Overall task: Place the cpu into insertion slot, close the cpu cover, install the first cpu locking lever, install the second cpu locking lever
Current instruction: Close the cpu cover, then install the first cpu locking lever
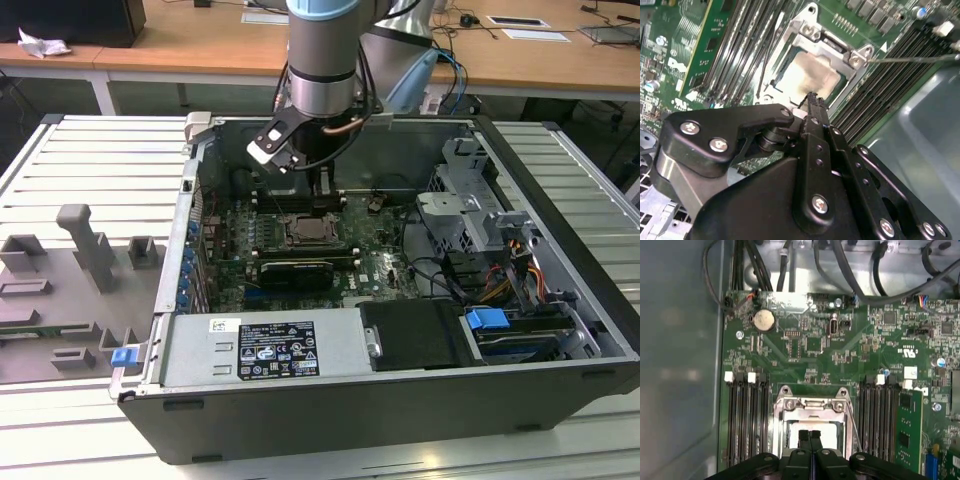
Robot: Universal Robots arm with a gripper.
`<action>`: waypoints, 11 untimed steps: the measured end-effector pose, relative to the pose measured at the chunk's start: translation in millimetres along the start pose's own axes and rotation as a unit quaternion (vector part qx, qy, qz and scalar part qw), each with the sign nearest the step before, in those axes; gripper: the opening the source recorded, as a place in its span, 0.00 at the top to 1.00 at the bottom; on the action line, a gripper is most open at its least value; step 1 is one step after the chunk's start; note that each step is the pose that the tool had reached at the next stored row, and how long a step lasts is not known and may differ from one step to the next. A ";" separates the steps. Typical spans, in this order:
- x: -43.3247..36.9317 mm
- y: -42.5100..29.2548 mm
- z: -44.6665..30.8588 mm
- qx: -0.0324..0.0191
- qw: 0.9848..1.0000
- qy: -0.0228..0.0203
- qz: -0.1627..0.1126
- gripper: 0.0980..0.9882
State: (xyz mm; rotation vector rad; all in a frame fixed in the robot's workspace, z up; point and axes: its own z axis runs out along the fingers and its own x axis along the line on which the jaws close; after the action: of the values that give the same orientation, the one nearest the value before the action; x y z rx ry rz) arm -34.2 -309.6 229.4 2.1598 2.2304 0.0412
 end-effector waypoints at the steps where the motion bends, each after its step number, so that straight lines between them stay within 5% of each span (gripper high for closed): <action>1: 0.1 -1.3 0.1 0.000 1.000 0.000 0.000 0.99; 11: 0.3 -9.1 0.7 0.000 1.000 0.001 0.000 0.99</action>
State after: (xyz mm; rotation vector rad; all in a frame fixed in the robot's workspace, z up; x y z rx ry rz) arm -43.2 -309.6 228.4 2.1609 2.2315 0.0436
